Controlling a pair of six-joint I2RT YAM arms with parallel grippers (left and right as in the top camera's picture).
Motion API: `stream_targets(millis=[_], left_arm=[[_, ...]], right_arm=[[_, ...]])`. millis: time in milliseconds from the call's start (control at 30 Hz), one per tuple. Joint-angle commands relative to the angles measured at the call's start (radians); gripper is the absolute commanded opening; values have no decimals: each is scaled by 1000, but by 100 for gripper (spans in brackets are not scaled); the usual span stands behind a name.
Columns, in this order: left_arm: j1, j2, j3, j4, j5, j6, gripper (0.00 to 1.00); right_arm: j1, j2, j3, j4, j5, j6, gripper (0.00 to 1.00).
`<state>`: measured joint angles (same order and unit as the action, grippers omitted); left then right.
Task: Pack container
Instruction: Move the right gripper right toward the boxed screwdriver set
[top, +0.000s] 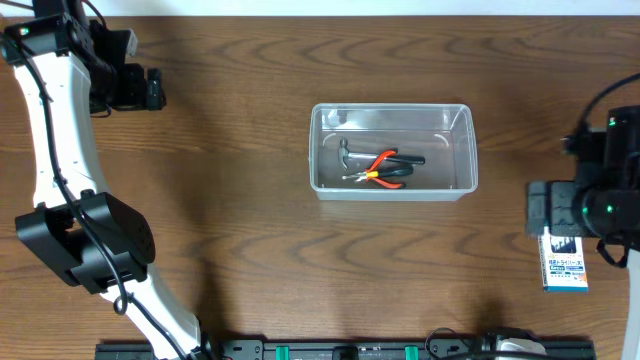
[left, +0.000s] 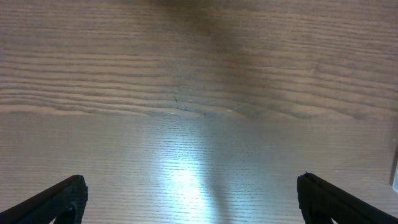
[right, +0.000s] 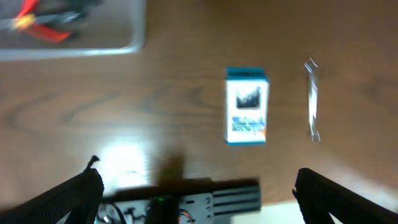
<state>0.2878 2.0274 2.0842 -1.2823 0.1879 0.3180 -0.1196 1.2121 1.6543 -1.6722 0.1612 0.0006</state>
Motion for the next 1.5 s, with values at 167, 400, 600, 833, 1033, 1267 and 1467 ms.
stream_targets(millis=[167, 400, 600, 833, 1033, 1267, 1467], left_arm=[[3, 11, -6, -3, 10, -1, 98], [3, 11, -6, -3, 10, -2, 98], [3, 11, -6, -3, 10, -2, 98], [3, 11, -6, -3, 10, -2, 98], [3, 11, -6, -3, 10, -2, 98], [3, 11, -6, -3, 10, -1, 98], [3, 11, -6, -3, 10, -2, 98]], right_arm=[[-113, -15, -2, 65, -13, 254, 99], [-113, -15, -6, 67, -16, 279, 99], [-151, -15, -53, 62, 68, 510, 99], [-188, -15, -122, 82, 40, 545, 99], [-188, -15, -136, 103, 71, 555, 99], [-220, -15, -193, 111, 216, 706, 99], [-242, -15, -219, 127, 217, 584, 99]])
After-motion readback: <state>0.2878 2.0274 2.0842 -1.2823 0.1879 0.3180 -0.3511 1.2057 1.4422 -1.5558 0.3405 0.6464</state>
